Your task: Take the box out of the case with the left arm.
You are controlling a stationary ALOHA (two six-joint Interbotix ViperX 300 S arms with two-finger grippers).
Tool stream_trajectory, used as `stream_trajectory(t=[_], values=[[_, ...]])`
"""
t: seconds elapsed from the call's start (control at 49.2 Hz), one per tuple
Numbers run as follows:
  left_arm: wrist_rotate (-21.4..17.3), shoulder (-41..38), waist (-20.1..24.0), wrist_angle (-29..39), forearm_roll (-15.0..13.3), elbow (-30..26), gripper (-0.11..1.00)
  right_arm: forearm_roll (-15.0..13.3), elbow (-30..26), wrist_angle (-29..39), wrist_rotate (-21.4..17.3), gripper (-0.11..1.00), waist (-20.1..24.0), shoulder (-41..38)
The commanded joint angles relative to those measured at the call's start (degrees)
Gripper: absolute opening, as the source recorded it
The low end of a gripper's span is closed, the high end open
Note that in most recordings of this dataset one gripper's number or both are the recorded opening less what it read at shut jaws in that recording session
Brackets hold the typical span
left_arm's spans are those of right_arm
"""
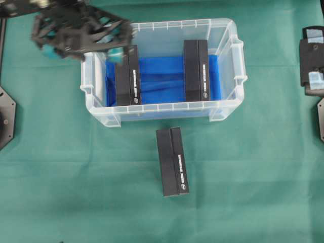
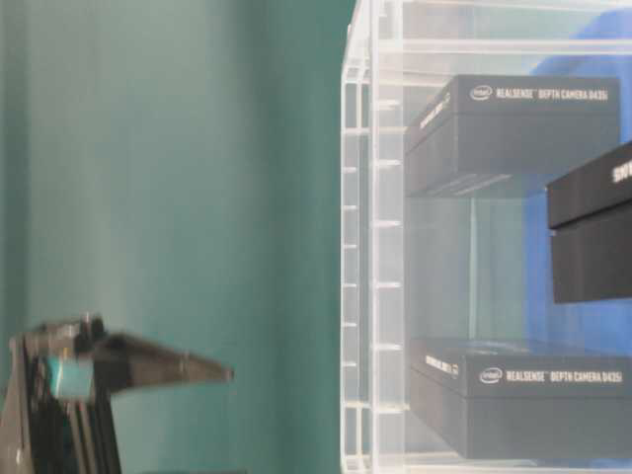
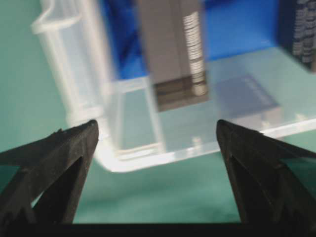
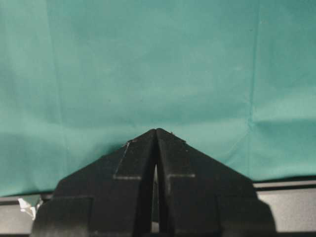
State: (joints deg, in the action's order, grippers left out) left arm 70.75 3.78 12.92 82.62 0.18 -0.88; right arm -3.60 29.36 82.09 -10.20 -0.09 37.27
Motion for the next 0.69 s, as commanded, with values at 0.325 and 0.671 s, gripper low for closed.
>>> stream_trajectory(t=[0.325,0.671], values=[[0.00,-4.48,-0.44,0.53,0.00,-7.73,0.96,-0.09,-0.18,-0.18,0.09,0.00,0.00,1.49],[-0.09,-4.48,-0.70,0.44,0.00,-7.38,0.96,0.00,-0.09,-0.26,0.09,0.00,0.00,1.49]])
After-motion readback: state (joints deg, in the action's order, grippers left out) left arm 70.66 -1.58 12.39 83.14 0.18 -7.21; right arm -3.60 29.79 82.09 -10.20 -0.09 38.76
